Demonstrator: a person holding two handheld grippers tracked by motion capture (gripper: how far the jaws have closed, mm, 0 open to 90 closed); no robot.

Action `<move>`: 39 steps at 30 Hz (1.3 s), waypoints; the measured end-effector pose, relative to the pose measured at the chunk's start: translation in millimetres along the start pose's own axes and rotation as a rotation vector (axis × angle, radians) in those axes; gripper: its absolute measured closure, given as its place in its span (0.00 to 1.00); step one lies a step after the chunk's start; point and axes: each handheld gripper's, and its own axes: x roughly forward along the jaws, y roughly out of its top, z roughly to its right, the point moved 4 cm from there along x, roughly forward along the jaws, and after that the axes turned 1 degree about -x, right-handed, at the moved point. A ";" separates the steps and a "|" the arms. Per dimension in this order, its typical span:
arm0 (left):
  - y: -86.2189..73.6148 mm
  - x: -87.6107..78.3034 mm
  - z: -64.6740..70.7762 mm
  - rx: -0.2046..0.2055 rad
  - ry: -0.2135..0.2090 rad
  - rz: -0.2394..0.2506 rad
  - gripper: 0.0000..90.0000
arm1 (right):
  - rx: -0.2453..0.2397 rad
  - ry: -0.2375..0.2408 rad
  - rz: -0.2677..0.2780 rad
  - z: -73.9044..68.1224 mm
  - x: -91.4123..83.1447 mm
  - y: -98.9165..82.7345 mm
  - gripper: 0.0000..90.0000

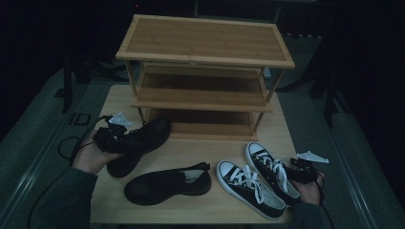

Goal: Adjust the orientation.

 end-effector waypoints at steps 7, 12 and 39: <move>-2.6 12.6 16.0 0.026 -0.063 -0.014 0.71 | 0.000 0.000 0.000 0.0 0.0 0.0 0.42; -4.5 20.0 22.4 0.034 -0.081 -0.027 0.71 | 0.000 0.000 0.000 0.0 0.0 0.0 0.42; -30.6 50.0 50.5 0.032 -0.170 -0.099 0.70 | 0.001 0.000 0.000 0.0 0.0 0.0 0.42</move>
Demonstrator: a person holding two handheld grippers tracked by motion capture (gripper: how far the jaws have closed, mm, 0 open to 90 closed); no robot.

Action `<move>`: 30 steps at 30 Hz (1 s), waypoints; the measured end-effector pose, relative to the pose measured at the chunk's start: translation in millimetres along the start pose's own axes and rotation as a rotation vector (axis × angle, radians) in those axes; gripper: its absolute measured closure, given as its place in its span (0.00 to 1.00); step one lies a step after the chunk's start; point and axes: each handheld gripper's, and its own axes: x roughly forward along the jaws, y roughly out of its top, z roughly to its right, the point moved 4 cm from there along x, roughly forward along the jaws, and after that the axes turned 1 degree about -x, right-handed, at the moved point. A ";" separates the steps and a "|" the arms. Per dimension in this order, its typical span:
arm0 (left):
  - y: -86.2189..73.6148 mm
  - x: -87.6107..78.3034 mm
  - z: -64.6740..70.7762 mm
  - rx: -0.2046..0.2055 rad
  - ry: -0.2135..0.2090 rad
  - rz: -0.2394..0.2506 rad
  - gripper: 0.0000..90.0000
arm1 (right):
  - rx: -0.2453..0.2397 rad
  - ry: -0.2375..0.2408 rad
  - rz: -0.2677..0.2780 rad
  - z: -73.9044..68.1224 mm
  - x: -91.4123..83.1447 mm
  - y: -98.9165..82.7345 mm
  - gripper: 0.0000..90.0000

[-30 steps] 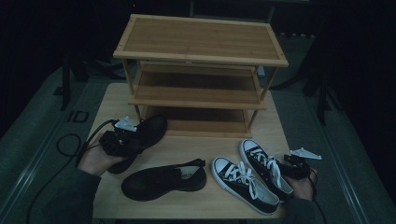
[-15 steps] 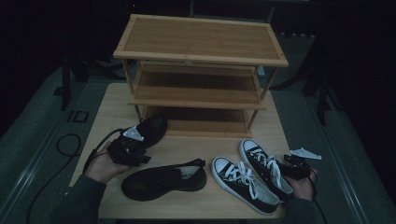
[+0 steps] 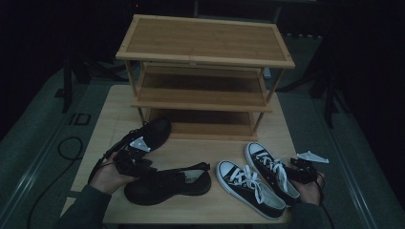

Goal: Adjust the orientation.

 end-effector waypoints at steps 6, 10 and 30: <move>-4.2 3.0 -1.7 -0.017 -0.006 -0.024 0.80 | 0.000 0.000 0.000 0.0 0.0 0.0 0.42; -5.0 4.4 -3.6 -0.034 -0.021 -0.041 0.80 | 0.000 0.000 0.000 0.0 0.0 0.0 0.42; 2.2 5.2 -3.1 -0.047 -0.020 -0.014 1.00 | 0.002 -0.001 0.000 0.0 0.0 0.0 0.42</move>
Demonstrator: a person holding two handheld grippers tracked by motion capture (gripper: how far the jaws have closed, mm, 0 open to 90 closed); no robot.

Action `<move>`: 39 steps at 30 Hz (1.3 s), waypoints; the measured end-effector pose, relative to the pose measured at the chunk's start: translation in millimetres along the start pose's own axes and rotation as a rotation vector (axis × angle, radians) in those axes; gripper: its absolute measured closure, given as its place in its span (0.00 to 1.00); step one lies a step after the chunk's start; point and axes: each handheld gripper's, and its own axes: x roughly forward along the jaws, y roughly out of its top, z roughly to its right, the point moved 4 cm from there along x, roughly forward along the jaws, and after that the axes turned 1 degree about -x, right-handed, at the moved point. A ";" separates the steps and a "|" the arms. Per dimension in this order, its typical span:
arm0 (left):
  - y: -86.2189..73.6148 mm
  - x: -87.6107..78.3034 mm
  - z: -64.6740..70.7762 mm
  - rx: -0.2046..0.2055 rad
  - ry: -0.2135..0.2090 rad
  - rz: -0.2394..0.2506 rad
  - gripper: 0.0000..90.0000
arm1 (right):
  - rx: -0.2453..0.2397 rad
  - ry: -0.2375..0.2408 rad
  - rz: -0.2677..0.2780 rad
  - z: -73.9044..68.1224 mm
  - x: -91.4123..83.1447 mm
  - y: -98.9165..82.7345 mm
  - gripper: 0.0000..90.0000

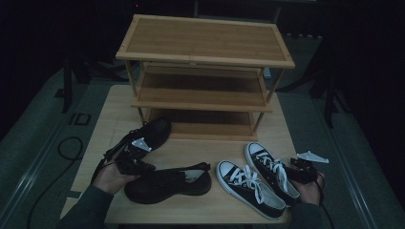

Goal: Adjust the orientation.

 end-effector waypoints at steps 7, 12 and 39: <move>18.7 2.5 -3.5 0.001 0.024 0.034 1.00 | 0.000 0.000 0.000 0.0 0.0 0.0 0.42; 35.0 9.8 -6.3 0.004 0.024 0.046 1.00 | 0.000 0.000 0.000 0.1 0.0 0.0 0.42; 105.2 36.2 15.6 0.066 -0.041 0.080 0.86 | -0.001 0.002 0.001 0.3 0.2 0.2 0.42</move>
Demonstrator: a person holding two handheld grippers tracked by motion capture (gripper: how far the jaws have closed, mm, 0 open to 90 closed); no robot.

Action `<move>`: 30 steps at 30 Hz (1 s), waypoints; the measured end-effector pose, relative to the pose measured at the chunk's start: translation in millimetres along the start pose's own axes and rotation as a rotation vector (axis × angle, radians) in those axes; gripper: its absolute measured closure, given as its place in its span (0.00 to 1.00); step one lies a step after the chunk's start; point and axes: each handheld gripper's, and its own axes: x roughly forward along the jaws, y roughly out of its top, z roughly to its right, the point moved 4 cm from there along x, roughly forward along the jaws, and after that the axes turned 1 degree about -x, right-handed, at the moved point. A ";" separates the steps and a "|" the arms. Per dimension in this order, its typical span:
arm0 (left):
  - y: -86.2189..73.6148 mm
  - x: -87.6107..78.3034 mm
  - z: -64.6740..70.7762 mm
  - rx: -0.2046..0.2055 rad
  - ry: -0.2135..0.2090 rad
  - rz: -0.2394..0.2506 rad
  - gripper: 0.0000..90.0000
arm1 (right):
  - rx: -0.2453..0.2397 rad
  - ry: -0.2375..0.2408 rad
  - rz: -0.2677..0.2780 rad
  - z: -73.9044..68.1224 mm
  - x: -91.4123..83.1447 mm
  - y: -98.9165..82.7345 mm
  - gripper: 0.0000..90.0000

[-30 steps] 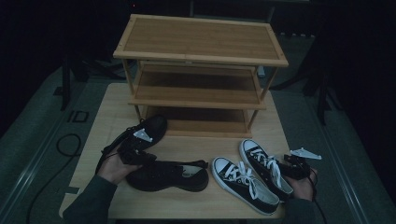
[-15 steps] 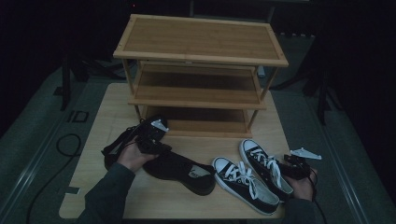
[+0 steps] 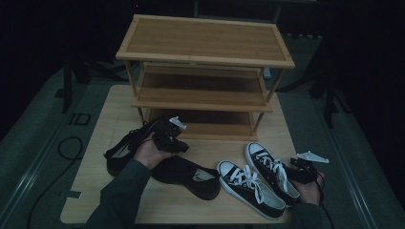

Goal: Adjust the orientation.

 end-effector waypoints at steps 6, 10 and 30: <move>-0.5 -6.0 12.1 0.013 -0.004 0.001 0.66 | -0.004 -0.002 0.002 0.2 0.2 0.1 0.42; -2.3 -10.1 28.2 0.026 0.029 0.010 0.48 | 0.002 -0.001 0.000 -0.3 0.0 0.0 0.42; -38.8 -15.8 56.5 -0.042 0.091 -0.045 0.36 | 0.003 -0.001 -0.001 -0.3 -0.1 0.0 0.42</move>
